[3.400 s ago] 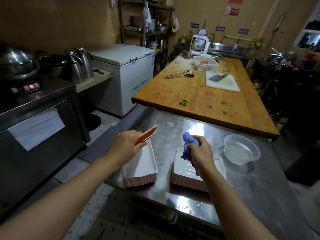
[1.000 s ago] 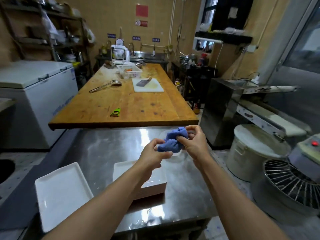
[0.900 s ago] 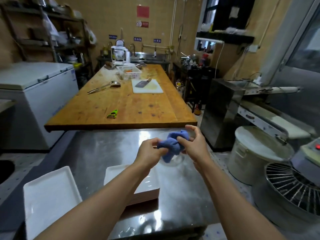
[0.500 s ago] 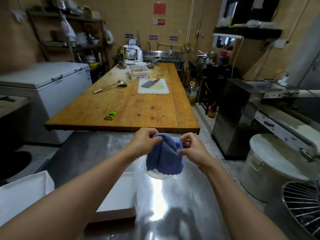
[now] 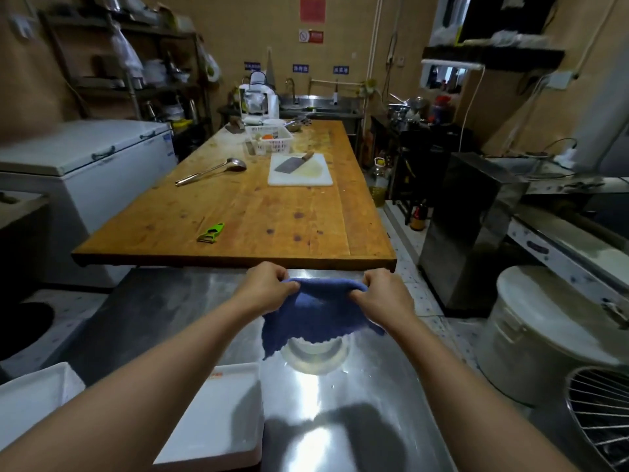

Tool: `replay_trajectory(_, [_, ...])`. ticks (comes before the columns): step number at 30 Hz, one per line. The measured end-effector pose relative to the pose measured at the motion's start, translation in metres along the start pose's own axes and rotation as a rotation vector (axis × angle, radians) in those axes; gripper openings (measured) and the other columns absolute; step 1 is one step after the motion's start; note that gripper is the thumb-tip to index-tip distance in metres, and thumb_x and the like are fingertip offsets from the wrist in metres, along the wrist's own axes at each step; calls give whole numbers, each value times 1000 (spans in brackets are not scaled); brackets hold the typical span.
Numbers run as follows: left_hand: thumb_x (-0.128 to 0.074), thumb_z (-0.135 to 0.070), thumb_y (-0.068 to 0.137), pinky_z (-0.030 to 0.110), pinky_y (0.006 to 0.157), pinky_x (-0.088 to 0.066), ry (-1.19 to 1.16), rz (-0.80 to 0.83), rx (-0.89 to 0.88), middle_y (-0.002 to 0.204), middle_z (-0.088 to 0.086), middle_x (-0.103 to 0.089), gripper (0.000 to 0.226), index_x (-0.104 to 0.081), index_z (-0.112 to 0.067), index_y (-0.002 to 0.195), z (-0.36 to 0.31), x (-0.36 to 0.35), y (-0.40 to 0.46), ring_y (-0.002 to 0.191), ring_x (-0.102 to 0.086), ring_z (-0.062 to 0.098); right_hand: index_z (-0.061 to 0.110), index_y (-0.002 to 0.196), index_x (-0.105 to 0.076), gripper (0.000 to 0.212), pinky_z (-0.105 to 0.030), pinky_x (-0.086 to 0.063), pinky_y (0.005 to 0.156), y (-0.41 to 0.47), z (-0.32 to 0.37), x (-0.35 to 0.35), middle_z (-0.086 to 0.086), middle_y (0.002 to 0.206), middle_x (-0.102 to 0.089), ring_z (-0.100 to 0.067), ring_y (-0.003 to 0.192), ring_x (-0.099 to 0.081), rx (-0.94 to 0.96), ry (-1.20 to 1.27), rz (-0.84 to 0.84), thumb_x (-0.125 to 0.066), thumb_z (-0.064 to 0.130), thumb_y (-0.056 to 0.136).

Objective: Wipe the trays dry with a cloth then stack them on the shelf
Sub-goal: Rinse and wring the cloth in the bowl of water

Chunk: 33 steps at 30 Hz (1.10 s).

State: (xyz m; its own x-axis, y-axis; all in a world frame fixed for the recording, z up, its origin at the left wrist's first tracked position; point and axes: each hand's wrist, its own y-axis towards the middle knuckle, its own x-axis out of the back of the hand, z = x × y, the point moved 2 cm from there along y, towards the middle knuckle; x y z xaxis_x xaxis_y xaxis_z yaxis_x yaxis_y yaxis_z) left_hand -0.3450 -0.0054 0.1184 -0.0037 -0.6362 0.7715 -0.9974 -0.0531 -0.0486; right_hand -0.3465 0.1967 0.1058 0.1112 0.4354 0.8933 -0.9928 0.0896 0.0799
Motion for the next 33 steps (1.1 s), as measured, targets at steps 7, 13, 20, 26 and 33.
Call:
replay_trajectory(7, [-48,-16,93,23,53,-45,-554,191,92,67,4,-61,28,-62,-14,70,-1,-14,8,61,-56,15,6,74,-58,20,-21,-45,42,6,48,-2,-2,53,-58,-10,47,-57,-344,863,340,-46,3,89])
replay_trajectory(13, [-63,-40,86,24,60,-55,-652,367,38,83,1,-73,28,-70,-15,94,10,-3,14,72,-69,11,0,106,-63,44,-36,-57,79,-1,65,5,-23,103,-68,-31,94,-69,-186,965,493,-27,-17,86])
replay_trajectory(20, [-50,10,79,28,61,-40,-499,296,-7,74,10,-55,21,-64,-4,85,24,-5,25,70,-50,20,11,112,-58,34,-29,-54,68,0,60,-2,-10,105,-66,-19,85,-68,-131,771,342,-48,-11,88])
replay_trajectory(26, [-47,11,76,20,53,-38,-391,348,-122,67,5,-59,33,-63,-17,72,24,-13,37,62,-51,14,22,117,-58,51,-16,-51,65,19,56,-22,4,99,-59,-12,92,-62,76,603,527,-73,-2,74])
replay_trajectory(33, [-67,-22,82,38,64,-51,-504,96,238,87,8,-54,25,-42,-19,84,46,-38,58,79,-54,21,16,61,-52,25,-30,-47,62,55,35,-36,-1,62,-55,-13,63,-53,78,513,254,-71,10,76])
